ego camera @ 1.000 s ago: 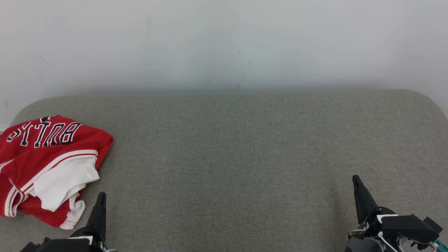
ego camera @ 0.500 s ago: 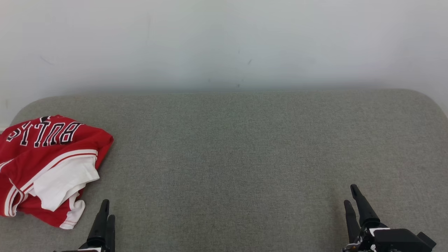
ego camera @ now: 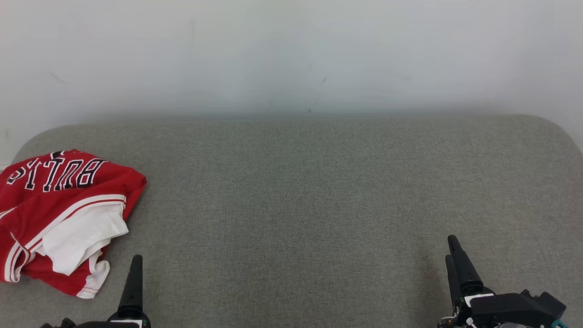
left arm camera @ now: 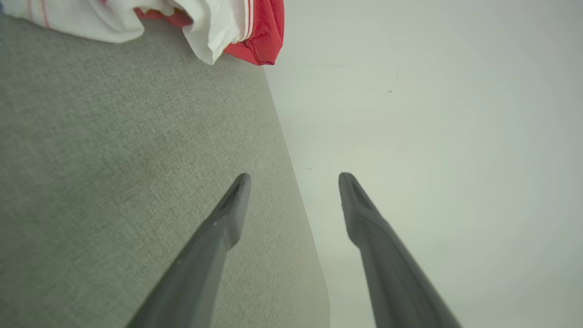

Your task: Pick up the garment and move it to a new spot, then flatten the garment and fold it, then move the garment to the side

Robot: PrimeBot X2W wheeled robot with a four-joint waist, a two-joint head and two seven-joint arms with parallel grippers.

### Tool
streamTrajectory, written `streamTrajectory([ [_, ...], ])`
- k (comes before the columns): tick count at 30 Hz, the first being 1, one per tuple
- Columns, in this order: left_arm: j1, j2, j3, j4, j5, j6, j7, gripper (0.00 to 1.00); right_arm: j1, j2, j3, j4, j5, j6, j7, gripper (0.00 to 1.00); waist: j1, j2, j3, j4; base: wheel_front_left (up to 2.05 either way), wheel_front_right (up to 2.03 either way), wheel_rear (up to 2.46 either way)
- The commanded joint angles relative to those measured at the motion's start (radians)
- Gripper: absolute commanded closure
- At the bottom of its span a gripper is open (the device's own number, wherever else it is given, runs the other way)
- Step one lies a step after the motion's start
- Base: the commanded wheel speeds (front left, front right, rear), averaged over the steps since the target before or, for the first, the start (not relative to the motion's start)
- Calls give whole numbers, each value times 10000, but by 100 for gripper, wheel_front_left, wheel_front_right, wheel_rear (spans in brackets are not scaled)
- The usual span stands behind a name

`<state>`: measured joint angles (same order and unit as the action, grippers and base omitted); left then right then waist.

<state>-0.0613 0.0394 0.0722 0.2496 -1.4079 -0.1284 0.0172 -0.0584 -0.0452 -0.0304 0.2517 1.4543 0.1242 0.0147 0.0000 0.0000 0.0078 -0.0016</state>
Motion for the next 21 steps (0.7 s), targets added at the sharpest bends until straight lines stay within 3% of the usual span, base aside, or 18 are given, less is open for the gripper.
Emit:
streamTrajectory([
  [1, -100, 56, 4, -201, 515, -11, -136, 0, -94, -28, 85, -185, -440, 24, -130, 0, 0, 0, 2, -4, 0, 0, 0],
  [13, -36, 57, 171, -373, 2565, -14, -569, 0, -36, -34, 320, -352, -2600, 34, -562, 0, 0, 0, 17, -17, 0, 0, 0],
  [21, 49, 66, 236, -514, 4628, -16, -853, 0, 5, -38, 379, -415, -4350, 41, -844, 0, 0, 0, 23, -17, 0, 0, 0],
])
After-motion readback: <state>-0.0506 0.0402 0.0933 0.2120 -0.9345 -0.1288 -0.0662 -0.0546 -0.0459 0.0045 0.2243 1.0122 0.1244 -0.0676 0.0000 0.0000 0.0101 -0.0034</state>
